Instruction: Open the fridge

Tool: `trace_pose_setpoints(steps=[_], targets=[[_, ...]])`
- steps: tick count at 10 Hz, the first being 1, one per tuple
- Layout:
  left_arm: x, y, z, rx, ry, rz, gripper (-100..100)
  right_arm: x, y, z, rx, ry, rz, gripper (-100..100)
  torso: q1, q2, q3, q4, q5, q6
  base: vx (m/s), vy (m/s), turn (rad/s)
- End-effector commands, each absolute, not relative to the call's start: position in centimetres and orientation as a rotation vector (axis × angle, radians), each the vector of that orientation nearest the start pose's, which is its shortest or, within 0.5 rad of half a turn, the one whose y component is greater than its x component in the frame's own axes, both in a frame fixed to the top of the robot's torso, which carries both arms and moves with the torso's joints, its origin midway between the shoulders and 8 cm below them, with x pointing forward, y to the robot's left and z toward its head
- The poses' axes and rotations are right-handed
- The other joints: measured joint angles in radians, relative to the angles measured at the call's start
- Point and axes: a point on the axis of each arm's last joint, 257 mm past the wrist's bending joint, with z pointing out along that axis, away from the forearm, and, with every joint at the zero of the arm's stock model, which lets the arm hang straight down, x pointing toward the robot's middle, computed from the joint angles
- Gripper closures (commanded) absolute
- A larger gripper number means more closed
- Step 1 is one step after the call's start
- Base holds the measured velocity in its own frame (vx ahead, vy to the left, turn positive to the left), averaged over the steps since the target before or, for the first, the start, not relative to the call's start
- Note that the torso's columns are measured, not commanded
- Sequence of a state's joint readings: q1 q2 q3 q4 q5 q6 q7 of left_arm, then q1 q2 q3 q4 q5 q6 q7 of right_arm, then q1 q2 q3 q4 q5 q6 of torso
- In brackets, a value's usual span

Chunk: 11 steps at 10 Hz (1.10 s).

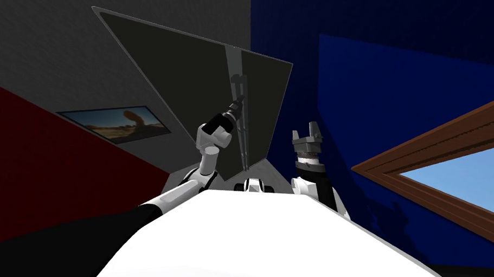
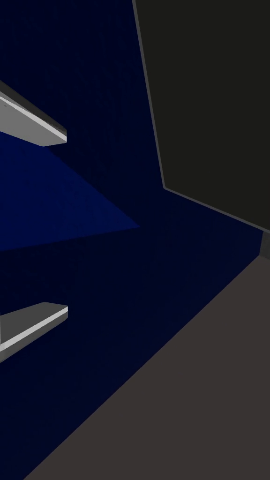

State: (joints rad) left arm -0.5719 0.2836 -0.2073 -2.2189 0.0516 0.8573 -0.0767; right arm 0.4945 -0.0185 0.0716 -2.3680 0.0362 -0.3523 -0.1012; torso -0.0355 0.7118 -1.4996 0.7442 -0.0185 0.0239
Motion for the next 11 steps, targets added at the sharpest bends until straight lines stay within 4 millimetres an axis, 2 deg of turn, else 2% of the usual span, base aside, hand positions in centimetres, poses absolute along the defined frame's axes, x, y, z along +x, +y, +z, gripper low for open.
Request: trace_pose_setpoints(steps=[1,2,3,6,11], targets=[[50.6,5.8,15.9,-0.461,1.29,-1.28,-100,35.4,-25.0,3.6,0.719,0.661,1.431,0,0.0,0.001,0.001,-0.002,0.0,0.0,0.006,0.001,0.005],[50.6,5.8,15.9,-0.461,1.29,-1.28,-100,35.4,-25.0,3.6,0.719,0.661,1.431,0,0.001,0.002,0.002,-0.001,0.001,-0.001,0.002,-0.009,0.031],[51.7,6.7,14.1,-0.5,1.347,-1.227,-100,35.4,-25.0,3.6,0.719,0.661,1.431,0,0.0,0.002,0.002,-0.002,0.001,0.0,-0.034,0.02,0.096],[52.2,6.8,14.8,-0.492,1.368,-1.195,-100,35.4,-25.0,3.6,0.719,0.661,1.431,0,0.014,0.004,0.006,-0.007,0.008,-0.008,-0.015,0.016,0.013],[52.8,7.0,15.7,-0.484,1.393,-1.155,-100,35.4,-25.0,3.6,0.719,0.661,1.431,0,0.016,0.001,0.001,-0.001,0.007,-0.01,-0.006,-0.003,-0.003]])
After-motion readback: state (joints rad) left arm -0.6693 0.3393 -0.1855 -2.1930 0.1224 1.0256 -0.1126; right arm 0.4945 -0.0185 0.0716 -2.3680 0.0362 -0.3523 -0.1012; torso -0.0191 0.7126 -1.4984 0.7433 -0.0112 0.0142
